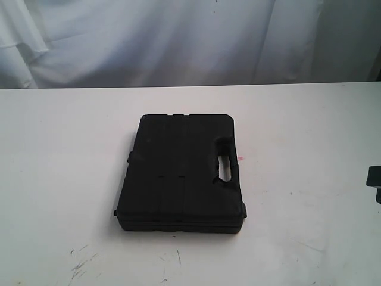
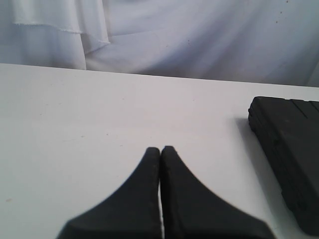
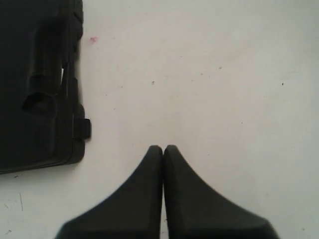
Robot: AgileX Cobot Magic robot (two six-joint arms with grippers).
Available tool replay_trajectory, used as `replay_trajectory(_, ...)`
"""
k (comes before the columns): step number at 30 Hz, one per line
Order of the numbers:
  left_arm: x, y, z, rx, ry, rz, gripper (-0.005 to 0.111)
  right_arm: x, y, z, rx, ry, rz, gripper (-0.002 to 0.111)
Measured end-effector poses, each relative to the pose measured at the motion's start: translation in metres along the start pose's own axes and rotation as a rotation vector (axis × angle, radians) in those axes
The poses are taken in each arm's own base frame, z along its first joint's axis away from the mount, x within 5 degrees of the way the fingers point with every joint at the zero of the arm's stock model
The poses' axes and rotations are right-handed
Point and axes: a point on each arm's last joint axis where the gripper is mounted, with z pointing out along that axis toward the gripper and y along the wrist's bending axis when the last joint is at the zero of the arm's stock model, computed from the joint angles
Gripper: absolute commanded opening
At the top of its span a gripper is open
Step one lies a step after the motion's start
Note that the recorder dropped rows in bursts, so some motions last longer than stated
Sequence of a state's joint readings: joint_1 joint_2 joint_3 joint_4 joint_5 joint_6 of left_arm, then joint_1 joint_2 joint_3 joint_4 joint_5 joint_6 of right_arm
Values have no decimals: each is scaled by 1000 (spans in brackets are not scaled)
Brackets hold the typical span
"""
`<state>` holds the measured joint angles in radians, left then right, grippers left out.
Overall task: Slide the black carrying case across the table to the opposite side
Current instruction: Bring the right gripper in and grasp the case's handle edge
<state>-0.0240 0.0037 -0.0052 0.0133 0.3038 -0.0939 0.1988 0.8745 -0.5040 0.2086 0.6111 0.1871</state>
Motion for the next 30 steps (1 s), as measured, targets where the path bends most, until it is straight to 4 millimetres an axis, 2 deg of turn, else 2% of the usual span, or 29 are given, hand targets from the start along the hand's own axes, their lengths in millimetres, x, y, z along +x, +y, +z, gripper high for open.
replay_trajectory(5,0,0,0,0,0,0,0,-8,6,-5,-31,-26,-46,0)
replay_trajectory(11,0,0,0,0,0,0,0,-44,22,-21,-67,-103,-70,0)
replay_trajectory(13,0,0,0,0,0,0,0,-62,35,-17,-80,-60,-94,0)
replay_trajectory(15,0,0,0,0,0,0,0,-71,45,-12,-92,-24,-115,0)
replay_trajectory(19,0,0,0,0,0,0,0,-87,69,6,-118,52,-153,0)
replay_trajectory(21,0,0,0,0,0,0,0,-96,85,30,-102,119,-178,0)
replay_trajectory(23,0,0,0,0,0,0,0,-99,92,45,-84,149,-194,0)
replay_trajectory(24,0,0,0,0,0,0,0,-102,98,60,-74,180,-197,0)
replay_trajectory(27,0,0,0,0,0,0,0,-105,107,88,-57,234,-208,0)
replay_trajectory(29,0,0,0,0,0,0,0,-110,113,113,-43,268,-196,9)
replay_trajectory(30,0,0,0,0,0,0,0,-112,114,119,-40,274,-196,18)
